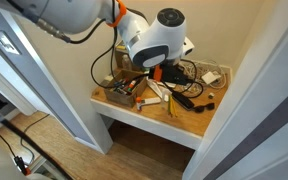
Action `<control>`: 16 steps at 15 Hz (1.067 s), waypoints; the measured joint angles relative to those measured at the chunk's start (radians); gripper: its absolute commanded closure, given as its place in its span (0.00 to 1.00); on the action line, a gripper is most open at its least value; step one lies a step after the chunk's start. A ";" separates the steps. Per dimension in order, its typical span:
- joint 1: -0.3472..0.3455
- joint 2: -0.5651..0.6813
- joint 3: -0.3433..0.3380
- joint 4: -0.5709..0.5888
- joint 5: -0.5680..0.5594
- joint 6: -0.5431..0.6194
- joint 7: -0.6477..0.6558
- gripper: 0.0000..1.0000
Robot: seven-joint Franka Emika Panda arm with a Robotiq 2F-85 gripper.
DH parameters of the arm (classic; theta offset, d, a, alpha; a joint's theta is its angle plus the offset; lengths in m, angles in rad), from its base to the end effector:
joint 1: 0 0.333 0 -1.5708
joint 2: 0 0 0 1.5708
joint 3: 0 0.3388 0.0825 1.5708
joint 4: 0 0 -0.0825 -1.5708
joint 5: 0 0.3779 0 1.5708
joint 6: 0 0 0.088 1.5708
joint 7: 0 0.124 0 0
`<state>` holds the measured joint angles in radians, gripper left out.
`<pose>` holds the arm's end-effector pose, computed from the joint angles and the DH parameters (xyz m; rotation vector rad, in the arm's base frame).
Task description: Take the orange sharpie out of the box and put it on the shelf
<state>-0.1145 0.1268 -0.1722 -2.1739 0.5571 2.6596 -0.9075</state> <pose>0.5587 -0.1741 0.3820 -2.9782 -0.2629 -0.7196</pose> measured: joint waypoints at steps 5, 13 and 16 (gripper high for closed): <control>-0.073 0.172 0.047 0.145 0.024 -0.100 -0.069 0.97; -0.177 0.436 0.160 0.324 -0.011 -0.123 -0.071 0.97; -0.205 0.502 0.191 0.374 -0.046 -0.149 -0.071 0.97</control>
<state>-0.3193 0.6291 0.0190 -1.8000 0.5110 2.5110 -0.9787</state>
